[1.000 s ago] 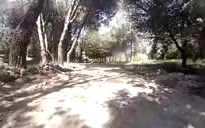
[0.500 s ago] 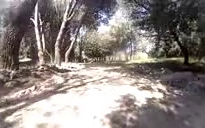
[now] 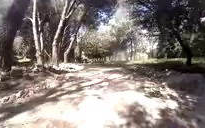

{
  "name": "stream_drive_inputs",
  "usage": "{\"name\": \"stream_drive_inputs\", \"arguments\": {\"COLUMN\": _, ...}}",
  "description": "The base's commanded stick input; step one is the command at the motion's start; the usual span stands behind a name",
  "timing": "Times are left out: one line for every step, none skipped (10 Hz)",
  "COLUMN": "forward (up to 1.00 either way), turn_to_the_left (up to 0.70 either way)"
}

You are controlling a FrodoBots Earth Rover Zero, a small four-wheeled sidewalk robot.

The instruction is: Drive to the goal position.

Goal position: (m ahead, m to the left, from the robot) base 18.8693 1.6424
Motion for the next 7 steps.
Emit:
{"name": "stream_drive_inputs", "arguments": {"forward": 0.70, "turn_to_the_left": 0.00}}
{"name": "stream_drive_inputs", "arguments": {"forward": 0.70, "turn_to_the_left": 0.00}}
{"name": "stream_drive_inputs", "arguments": {"forward": 0.70, "turn_to_the_left": 0.00}}
{"name": "stream_drive_inputs", "arguments": {"forward": 0.70, "turn_to_the_left": 0.00}}
{"name": "stream_drive_inputs", "arguments": {"forward": 0.70, "turn_to_the_left": 0.00}}
{"name": "stream_drive_inputs", "arguments": {"forward": 0.70, "turn_to_the_left": 0.00}}
{"name": "stream_drive_inputs", "arguments": {"forward": 0.70, "turn_to_the_left": 0.00}}
